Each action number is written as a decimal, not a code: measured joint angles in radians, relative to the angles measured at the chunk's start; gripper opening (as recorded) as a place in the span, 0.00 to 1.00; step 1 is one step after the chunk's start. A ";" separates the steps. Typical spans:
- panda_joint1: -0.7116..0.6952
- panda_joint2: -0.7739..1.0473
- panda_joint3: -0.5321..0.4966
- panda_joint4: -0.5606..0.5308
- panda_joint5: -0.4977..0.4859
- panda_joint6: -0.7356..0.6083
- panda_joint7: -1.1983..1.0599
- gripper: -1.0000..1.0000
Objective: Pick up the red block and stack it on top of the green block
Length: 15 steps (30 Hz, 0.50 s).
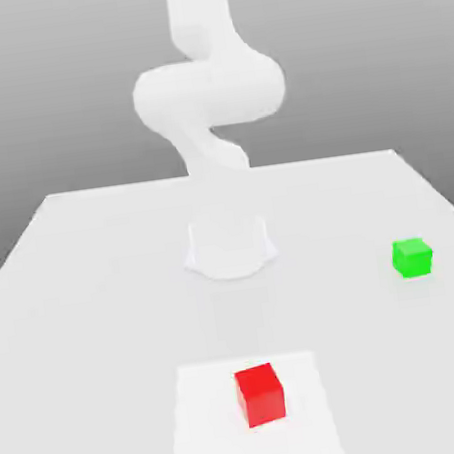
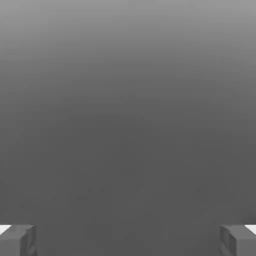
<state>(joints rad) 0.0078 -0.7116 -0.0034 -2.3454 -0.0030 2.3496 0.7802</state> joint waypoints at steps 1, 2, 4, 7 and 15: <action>0.004 0.041 -0.002 -0.020 -0.001 0.023 -0.009 0.50; 0.007 0.079 -0.003 -0.040 -0.002 0.044 -0.018 0.50; 0.013 0.154 -0.007 -0.077 -0.004 0.086 -0.035 0.50; 0.021 0.263 -0.011 -0.133 -0.005 0.147 -0.061 0.50; 0.042 0.553 -0.022 -0.280 -0.003 0.309 -0.135 0.50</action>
<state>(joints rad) 0.0501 -0.1586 -0.0252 -2.6255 -0.0056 2.6585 0.6453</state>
